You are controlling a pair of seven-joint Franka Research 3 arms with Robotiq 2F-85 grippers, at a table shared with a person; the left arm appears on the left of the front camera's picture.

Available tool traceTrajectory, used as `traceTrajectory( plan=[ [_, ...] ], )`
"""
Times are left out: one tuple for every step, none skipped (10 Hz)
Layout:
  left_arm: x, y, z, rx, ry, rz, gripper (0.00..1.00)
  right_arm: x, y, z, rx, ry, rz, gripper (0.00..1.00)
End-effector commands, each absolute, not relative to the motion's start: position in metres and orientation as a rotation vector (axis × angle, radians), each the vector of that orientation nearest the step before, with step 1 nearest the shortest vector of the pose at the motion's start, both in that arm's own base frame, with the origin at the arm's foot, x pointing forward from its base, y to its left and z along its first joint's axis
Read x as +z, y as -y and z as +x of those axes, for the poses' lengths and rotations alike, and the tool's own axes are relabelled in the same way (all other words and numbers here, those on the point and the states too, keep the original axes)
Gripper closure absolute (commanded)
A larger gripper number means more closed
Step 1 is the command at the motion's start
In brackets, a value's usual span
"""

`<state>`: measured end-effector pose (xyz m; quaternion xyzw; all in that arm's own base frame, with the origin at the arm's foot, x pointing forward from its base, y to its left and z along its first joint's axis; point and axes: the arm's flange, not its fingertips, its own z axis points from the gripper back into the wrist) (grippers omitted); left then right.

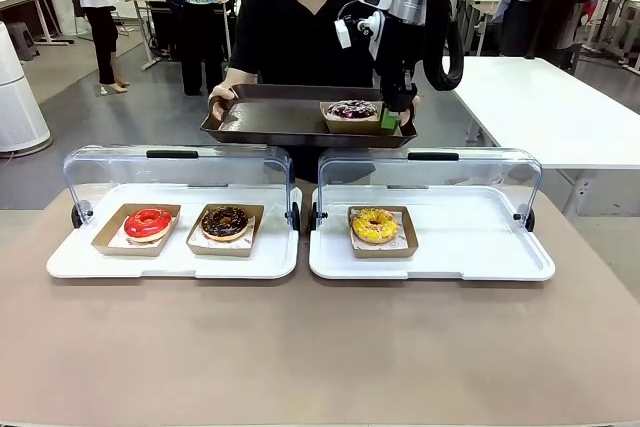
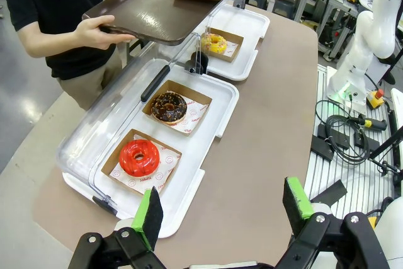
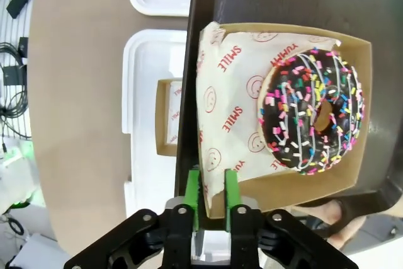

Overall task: Provide the desired donut to the person.
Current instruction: Place the picked Paper togo box onto the Handle tray extended by the person.

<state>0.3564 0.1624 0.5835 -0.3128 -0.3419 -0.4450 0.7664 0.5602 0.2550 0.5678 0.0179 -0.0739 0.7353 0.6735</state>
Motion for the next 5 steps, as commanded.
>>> traceTrajectory(
  plan=[
    [0.5845,-0.1632,0.3555,-0.972,0.759,-0.690,0.00,0.5622,-0.2535,0.5569,1.674,0.206,0.050,0.00],
    [0.5845,-0.1632,0.3555,-0.972,0.759,-0.690,0.00,0.5641,-0.2548,0.5579,1.671,0.212,0.044,0.00],
    [0.5845,-0.1632,0.3555,-0.972,0.759,-0.690,0.00,0.5646,-0.2555,0.5578,1.672,0.214,0.041,0.00],
    [0.5845,-0.1632,0.3555,-0.972,0.759,-0.690,0.00,0.5643,-0.2551,0.5569,1.672,0.208,0.038,0.06],
    [0.5845,-0.1632,0.3555,-0.972,0.759,-0.690,0.00,0.5642,-0.2545,0.5569,1.672,0.208,0.039,0.00]
  ],
)
